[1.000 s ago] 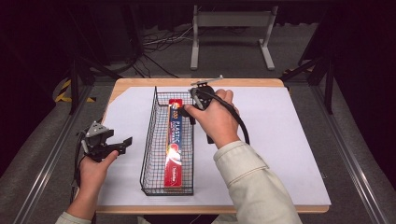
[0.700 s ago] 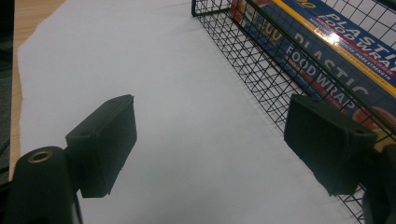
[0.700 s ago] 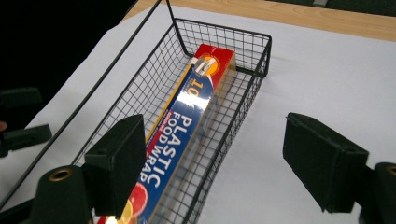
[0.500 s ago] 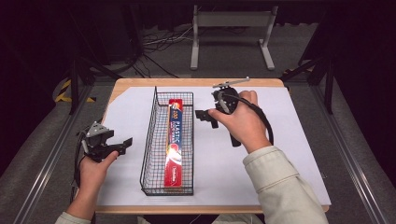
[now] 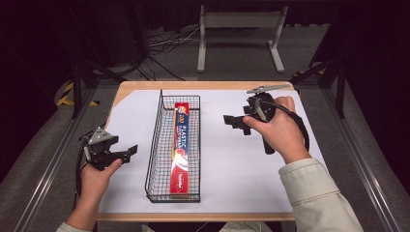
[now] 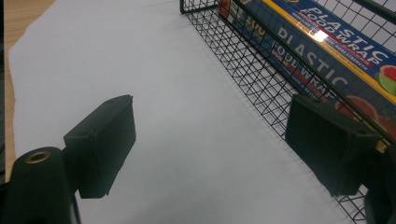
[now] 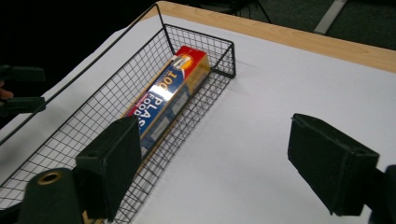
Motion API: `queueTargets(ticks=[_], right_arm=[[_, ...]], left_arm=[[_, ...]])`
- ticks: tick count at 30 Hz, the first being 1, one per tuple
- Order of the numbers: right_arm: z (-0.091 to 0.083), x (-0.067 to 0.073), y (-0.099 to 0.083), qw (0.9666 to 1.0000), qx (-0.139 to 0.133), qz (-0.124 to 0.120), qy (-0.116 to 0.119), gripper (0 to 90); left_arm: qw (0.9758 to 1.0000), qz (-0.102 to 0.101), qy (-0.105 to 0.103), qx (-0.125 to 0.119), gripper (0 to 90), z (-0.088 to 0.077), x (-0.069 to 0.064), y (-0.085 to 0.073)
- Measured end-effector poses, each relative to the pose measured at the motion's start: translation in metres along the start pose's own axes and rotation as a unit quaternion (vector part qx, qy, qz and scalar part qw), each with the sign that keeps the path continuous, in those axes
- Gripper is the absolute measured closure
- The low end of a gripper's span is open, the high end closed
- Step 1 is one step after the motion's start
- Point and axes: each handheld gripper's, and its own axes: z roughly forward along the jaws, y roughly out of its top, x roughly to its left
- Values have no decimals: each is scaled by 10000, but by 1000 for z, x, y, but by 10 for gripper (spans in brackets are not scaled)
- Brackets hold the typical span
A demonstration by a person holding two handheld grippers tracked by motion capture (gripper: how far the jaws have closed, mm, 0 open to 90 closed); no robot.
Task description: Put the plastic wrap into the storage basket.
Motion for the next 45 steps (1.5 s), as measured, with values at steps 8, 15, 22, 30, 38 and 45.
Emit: queueTargets(ticks=[8, 15, 22, 30, 38, 45], right_arm=[[-18, -23, -14, 9998, -128, -142, -11, 173], [-27, -38, -30, 9996, -246, -141, -19, 169], [-31, -45, -47, 9986, -394, -69, -335, 169], [-25, -52, -79, 9983, -519, -53, -267, 170], [-17, -61, -110, 9975, -665, -22, -219, 170], [-12, -72, -130, 9964, -820, 93, -197, 170]], left_arm=[[10000, -11, -10, 56, 169, -4, 0, -5], [10000, -20, 21, 61, 168, -9, -2, -10], [9998, -73, 160, 52, 168, -16, -2, -15], [9999, -38, 128, 27, 168, -16, -6, -20], [10000, 44, 39, -52, 164, -14, -5, -22], [9999, 50, -17, -149, 162, -12, -2, -25]])
